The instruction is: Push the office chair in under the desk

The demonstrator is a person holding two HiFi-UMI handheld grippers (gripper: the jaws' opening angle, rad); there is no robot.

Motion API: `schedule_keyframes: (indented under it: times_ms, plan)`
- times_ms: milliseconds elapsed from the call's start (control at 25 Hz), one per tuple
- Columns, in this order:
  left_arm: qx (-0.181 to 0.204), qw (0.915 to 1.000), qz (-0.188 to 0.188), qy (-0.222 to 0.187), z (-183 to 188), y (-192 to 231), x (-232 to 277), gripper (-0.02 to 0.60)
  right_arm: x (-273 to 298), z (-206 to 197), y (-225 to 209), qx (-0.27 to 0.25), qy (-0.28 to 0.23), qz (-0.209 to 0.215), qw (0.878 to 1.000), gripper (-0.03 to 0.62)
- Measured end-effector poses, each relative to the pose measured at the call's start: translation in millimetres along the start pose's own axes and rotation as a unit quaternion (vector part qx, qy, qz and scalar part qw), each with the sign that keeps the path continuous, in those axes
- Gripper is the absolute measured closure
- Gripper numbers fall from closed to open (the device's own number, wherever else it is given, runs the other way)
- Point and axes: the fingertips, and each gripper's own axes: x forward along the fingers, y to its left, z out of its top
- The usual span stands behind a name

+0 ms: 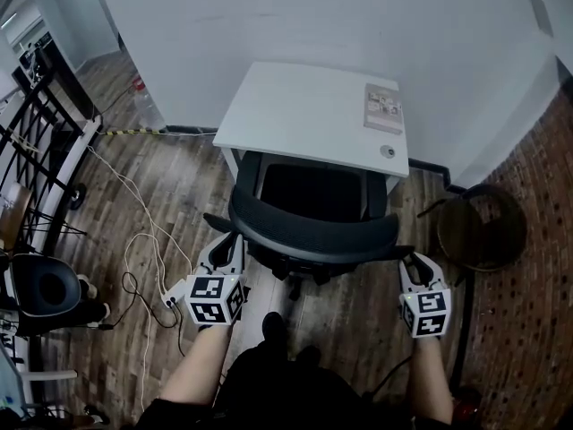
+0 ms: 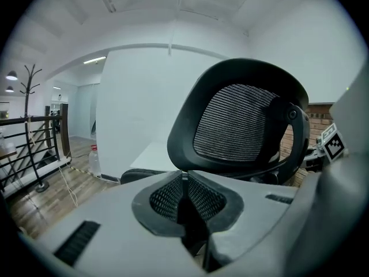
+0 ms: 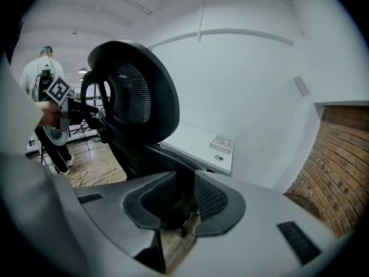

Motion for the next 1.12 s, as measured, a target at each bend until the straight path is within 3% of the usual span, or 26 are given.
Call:
schedule_keyframes:
  times_ms: [400,520,640,840,1120]
  plan:
    - [0.008,0.9996,-0.024,0.011,-2,-3,-3,0.569,-5,-3,4,0.055,-0.007,-0.009,0.998,0.53]
    - [0.01,0.9998,-0.018,-0.005,5,2,-8,0.569,-10,0,6,0.07,-0.021,-0.015,0.997,0.53]
    - [0.011,0.9997,-0.01,-0.019,16,13,-14,0.569,-24,21,26,0.065,-0.056,0.012,0.996,0.468]
    - [0.011,0.9995,-0.014,-0.024,19,18,-22,0.569,-42,51,87,0.028,-0.101,0.091,0.99,0.451]
    - [0.025,0.9977,-0.059,-0.023,19,-17,-23,0.569,-45,73,97,0.052,-0.133,0.108,0.984,0.465]
